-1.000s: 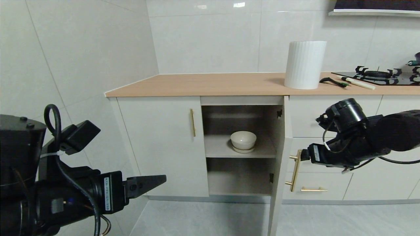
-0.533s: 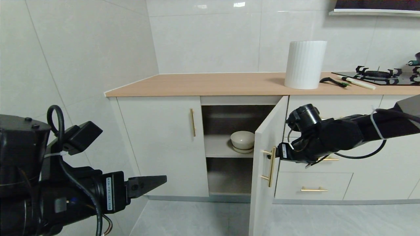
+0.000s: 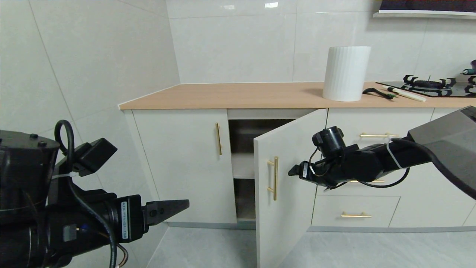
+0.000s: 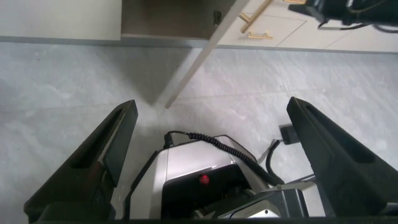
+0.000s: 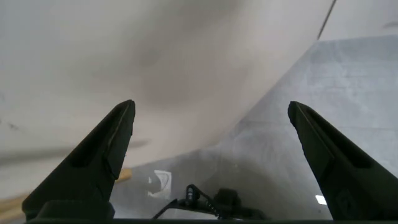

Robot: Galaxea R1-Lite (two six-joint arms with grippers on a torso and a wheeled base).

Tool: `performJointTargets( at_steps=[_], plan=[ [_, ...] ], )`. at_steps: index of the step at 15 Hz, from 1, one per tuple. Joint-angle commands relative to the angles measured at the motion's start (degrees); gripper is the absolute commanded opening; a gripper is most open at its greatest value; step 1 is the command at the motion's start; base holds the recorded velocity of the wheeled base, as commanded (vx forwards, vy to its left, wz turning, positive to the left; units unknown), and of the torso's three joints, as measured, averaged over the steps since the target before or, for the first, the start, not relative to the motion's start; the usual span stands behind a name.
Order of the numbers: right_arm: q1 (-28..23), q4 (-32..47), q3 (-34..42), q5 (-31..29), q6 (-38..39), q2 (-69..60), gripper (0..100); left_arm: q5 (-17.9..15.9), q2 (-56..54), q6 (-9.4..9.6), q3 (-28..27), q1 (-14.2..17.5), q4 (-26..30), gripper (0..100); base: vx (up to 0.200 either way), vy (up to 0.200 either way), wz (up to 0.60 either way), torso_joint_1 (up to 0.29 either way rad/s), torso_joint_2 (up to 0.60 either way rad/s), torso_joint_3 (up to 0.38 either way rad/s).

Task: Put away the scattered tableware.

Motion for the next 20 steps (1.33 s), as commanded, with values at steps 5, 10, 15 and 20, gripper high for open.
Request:
performJointTargets(
  at_steps=[5, 10, 15, 20],
  plan=[
    [0.0, -2.0, -2.6, -0.3, 4.6, 3.1, 100, 0.1, 0.0, 0.06, 0.0, 0.0, 0.0, 100, 0.0, 0.0, 0.0, 0.0, 0.0, 0.0],
    [0.5, -2.1, -2.8, -0.3, 5.3, 3.6, 100, 0.1, 0.0, 0.06, 0.0, 0.0, 0.0, 100, 0.12, 0.0, 0.0, 0.001, 0.0, 0.001],
    [1.2, -2.1, -6.3, -0.3, 11.4, 4.8, 100, 0.1, 0.3, 0.06, 0.0, 0.0, 0.0, 100, 0.2, 0.0, 0.0, 0.004, 0.0, 0.001],
    [1.0, -2.0, -10.9, -1.0, 18.1, 6.9, 100, 0.4, 1.0, 0.06, 0.0, 0.0, 0.0, 100, 0.04, 0.0, 0.0, 0.001, 0.0, 0.0]
  ],
)
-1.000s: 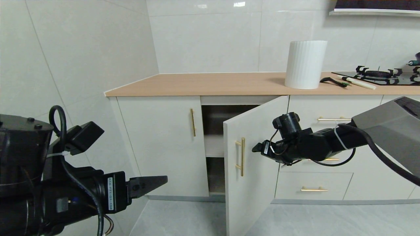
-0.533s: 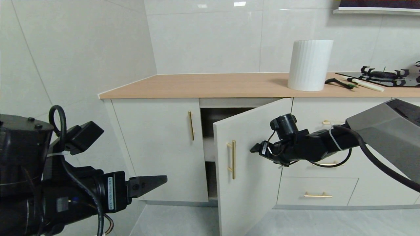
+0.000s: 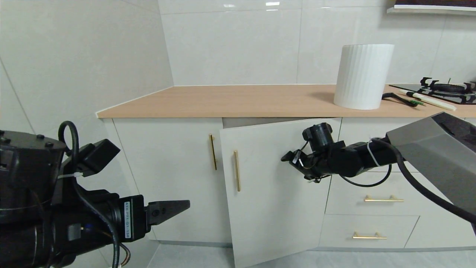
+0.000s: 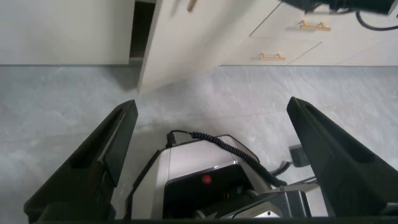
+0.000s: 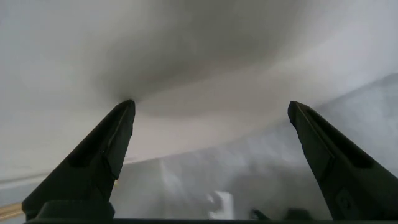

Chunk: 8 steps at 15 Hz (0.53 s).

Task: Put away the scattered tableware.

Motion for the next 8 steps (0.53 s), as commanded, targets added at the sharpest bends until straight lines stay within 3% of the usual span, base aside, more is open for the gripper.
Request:
performJointTargets(
  at_steps=[1, 8],
  plan=[
    [-0.2, 0.1, -2.1, -0.8, 1.3, 1.2, 100, 0.0, 0.2, -0.03, 0.1, 0.0, 0.0, 100, 0.0, 0.0, 0.0, 0.0, 0.0, 0.0],
    [-2.3, 0.2, -8.6, -4.7, 6.0, 5.6, 100, 0.0, 0.3, -0.03, 0.1, 0.0, 0.0, 100, 0.0, 0.0, 0.0, 0.0, 0.0, 0.0]
  ],
)
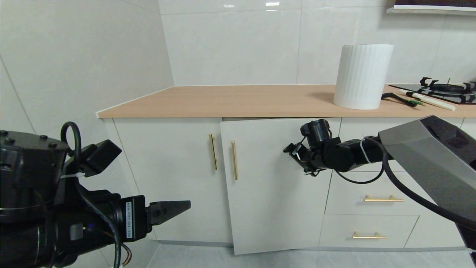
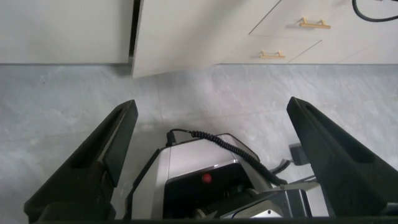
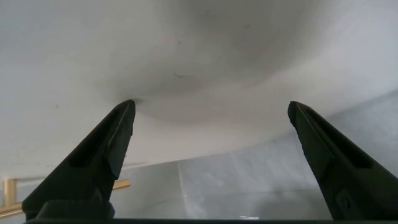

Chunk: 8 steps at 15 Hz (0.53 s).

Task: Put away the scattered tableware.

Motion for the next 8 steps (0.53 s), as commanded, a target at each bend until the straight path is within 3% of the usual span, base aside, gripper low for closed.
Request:
performJointTargets(
  at_steps=[1, 3, 8],
  plan=[
    [-0.7, 0.0, -2.1, -1.4, 0.5, 2.1, 100, 0.0, 0.1, -0.03, 0.0, 0.0, -0.1, 100, 0.0, 0.0, 0.0, 0.0, 0.0, 0.0],
    [-0.7, 0.2, -5.3, -5.8, 0.5, 4.5, 100, -0.1, 0.2, -0.03, 0.0, 0.0, 0.0, 100, 0.0, 0.0, 0.0, 0.0, 0.0, 0.0],
    [-1.1, 0.3, -5.6, -6.0, 0.5, 4.4, 100, 0.0, 0.3, -0.03, 0.0, 0.0, 0.0, 100, 0.0, 0.0, 0.0, 0.0, 0.0, 0.0]
  ],
)
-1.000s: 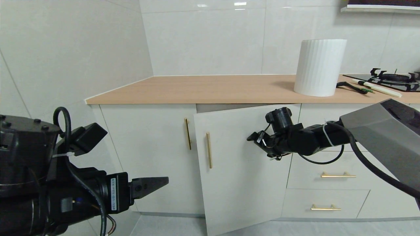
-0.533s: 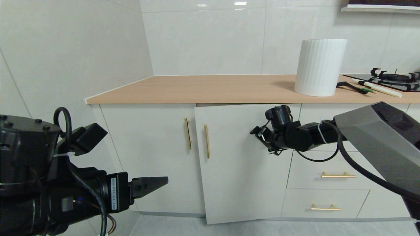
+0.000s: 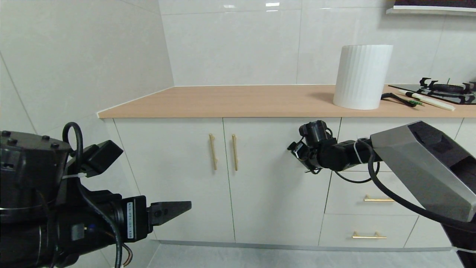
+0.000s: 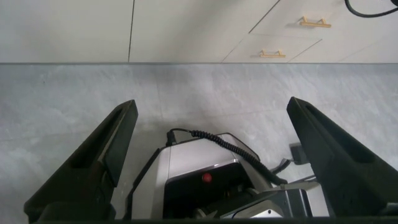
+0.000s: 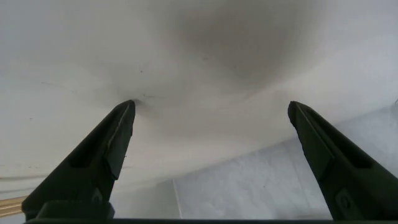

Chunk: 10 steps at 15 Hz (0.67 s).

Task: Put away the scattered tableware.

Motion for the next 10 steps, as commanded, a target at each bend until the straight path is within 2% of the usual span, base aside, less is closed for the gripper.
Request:
performJointTargets(
  at_steps=[1, 4, 6, 8, 9, 10],
  plan=[
    [-0.1, 0.0, 0.0, -0.1, 0.0, -0.1, 100, 0.0, 0.1, 0.0, 0.0, 0.0, 0.0, 100, 0.0, 0.0, 0.0, 0.0, 0.0, 0.0],
    [0.9, 1.7, 4.4, 1.0, -0.5, -4.5, 100, 0.0, 0.0, 0.0, 0.0, 0.0, -0.1, 100, 0.0, 0.0, 0.0, 0.0, 0.0, 0.0],
    [2.7, 1.3, 12.3, 6.6, -3.8, -13.2, 100, 0.0, -0.4, 0.08, -0.1, 0.0, -0.1, 100, 0.0, 0.0, 0.0, 0.0, 0.0, 0.0],
    [4.1, 1.2, 18.6, 9.2, -7.1, -21.0, 100, 0.0, -1.1, 0.17, -0.1, 0.0, -0.1, 100, 0.0, 0.0, 0.0, 0.0, 0.0, 0.0],
    [4.3, 1.2, 22.5, 9.5, -10.1, -25.4, 100, 0.1, -2.1, 0.44, 0.0, 0.0, -0.1, 100, 0.0, 0.0, 0.0, 0.0, 0.0, 0.0],
    [4.7, 1.1, 27.9, 10.7, -15.4, -31.4, 100, 0.1, -3.7, 2.11, 0.3, 0.0, -0.1, 100, 0.0, 0.0, 0.0, 0.0, 0.0, 0.0]
  ],
)
